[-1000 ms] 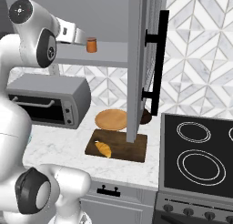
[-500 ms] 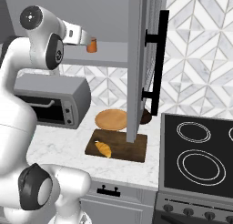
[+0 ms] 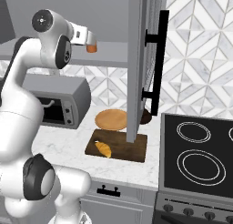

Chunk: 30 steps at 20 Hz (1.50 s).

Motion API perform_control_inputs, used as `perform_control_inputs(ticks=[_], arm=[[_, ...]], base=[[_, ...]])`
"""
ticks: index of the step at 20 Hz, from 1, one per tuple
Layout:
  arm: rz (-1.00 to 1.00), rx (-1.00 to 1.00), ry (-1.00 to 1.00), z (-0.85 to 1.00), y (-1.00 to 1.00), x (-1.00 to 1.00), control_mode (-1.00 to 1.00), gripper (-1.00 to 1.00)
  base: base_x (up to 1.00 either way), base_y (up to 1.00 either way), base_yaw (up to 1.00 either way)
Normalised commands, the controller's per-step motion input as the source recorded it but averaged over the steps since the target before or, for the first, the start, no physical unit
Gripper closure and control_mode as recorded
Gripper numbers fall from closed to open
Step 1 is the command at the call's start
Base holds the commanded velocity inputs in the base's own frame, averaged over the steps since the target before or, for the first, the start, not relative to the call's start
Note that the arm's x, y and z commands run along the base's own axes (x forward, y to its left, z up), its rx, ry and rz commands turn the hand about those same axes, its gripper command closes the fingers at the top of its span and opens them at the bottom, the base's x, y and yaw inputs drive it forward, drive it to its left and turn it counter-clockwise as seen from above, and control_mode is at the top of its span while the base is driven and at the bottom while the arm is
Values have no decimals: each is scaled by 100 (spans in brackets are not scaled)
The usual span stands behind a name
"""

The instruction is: From the different types of pastries on the counter, select a croissant and place it on the cutting board. Then retrieve a jar of jam from the cabinet and place it alongside the croissant on the cutting board.

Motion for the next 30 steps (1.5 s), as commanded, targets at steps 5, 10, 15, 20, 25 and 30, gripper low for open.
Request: perform_control_inputs(ticks=[5, 10, 15, 20, 25, 30], arm=[[0, 0, 9, 0, -8, 23, -100, -100], [0, 1, 10, -2, 0, 30, -100, -100], [0, 0, 2, -15, 0, 29, -100, -100], [0, 0, 0, -19, 1, 17, -100, -100], [0, 0, 0, -13, 0, 17, -100, -100], [0, 0, 0, 0, 0, 31, -100, -100]], base=[[0, 0, 0], [0, 0, 0], [0, 0, 0], [0, 0, 0], [0, 0, 0], [0, 0, 0]])
